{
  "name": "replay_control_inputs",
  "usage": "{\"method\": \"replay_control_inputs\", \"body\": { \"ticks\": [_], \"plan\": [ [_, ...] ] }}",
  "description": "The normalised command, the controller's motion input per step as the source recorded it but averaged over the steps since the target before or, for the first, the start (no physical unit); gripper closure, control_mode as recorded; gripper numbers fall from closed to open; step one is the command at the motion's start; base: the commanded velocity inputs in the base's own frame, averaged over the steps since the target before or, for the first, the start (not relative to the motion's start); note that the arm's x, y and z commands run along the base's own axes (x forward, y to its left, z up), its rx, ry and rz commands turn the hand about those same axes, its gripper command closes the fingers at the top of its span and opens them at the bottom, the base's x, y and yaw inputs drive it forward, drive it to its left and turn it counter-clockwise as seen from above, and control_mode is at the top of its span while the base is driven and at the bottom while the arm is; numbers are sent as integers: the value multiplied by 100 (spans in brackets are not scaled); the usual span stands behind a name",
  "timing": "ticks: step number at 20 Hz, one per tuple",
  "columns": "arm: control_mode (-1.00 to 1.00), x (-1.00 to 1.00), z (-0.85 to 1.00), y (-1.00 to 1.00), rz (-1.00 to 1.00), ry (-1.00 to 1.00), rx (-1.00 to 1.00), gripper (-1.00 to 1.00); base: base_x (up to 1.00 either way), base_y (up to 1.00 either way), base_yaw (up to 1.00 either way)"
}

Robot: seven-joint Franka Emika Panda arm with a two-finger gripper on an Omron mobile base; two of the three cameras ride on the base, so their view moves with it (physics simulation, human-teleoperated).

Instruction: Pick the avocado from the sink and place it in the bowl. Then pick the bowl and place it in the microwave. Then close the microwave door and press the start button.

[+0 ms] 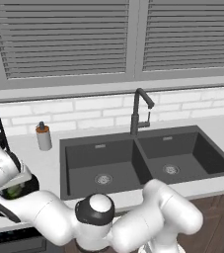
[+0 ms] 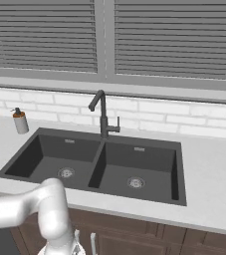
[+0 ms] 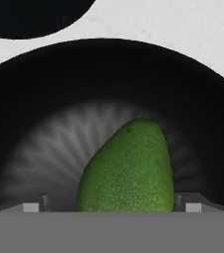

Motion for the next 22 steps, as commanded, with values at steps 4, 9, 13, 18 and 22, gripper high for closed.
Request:
{"method": "replay_control_inputs", "body": {
  "ticks": [4,9,13,18,22],
  "plan": [
    [-100,-8,6,0,0,-9,8,-100,0,0,0],
    [-100,-9,27,-31,0,-5,12,-100,0,0,0],
    [-100,-11,28,-64,0,0,17,-100,0,0,0],
    [-100,-9,4,-56,0,0,16,-100,0,0,0],
    [-100,-5,0,-37,0,0,12,-100,0,0,0]
  ]
}}
